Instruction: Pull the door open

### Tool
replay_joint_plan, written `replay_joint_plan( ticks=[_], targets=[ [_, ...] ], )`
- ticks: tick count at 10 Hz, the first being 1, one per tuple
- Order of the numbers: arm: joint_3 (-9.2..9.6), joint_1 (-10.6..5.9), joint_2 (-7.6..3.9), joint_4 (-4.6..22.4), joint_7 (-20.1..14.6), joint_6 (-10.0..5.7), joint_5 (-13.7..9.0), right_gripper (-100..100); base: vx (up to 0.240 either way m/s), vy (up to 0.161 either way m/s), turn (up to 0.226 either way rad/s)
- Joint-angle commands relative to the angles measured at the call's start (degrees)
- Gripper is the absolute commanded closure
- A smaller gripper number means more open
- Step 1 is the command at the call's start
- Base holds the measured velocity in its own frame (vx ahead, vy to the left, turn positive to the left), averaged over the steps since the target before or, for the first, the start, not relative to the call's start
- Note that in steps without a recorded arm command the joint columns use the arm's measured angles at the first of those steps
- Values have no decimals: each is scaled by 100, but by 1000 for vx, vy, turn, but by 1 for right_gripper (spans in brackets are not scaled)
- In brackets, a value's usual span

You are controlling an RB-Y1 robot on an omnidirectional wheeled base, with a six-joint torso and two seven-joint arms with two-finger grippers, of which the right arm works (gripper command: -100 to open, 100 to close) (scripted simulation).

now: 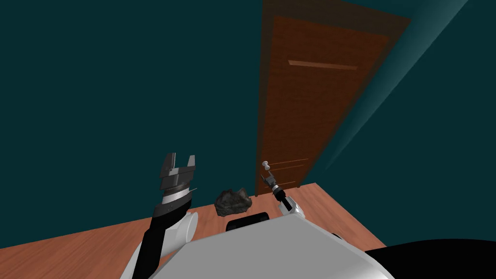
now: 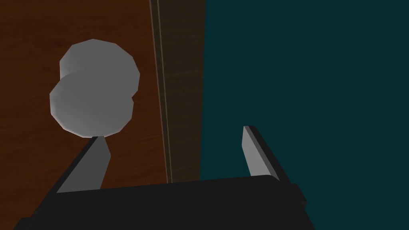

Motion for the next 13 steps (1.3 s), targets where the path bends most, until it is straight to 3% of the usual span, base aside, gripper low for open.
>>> replay_joint_plan(
  ticks=[1, 6, 13],
  targets=[
    [-172, 13, -49, 46, -88, -81, 78, -100, 25, 41, 112],
    [-720, 137, -255, 34, -437, -269, 365, -100, 105, -13, 62],
    [-776, 150, -275, 33, -472, -288, 394, -100, 19, -4, -1]
  ],
)
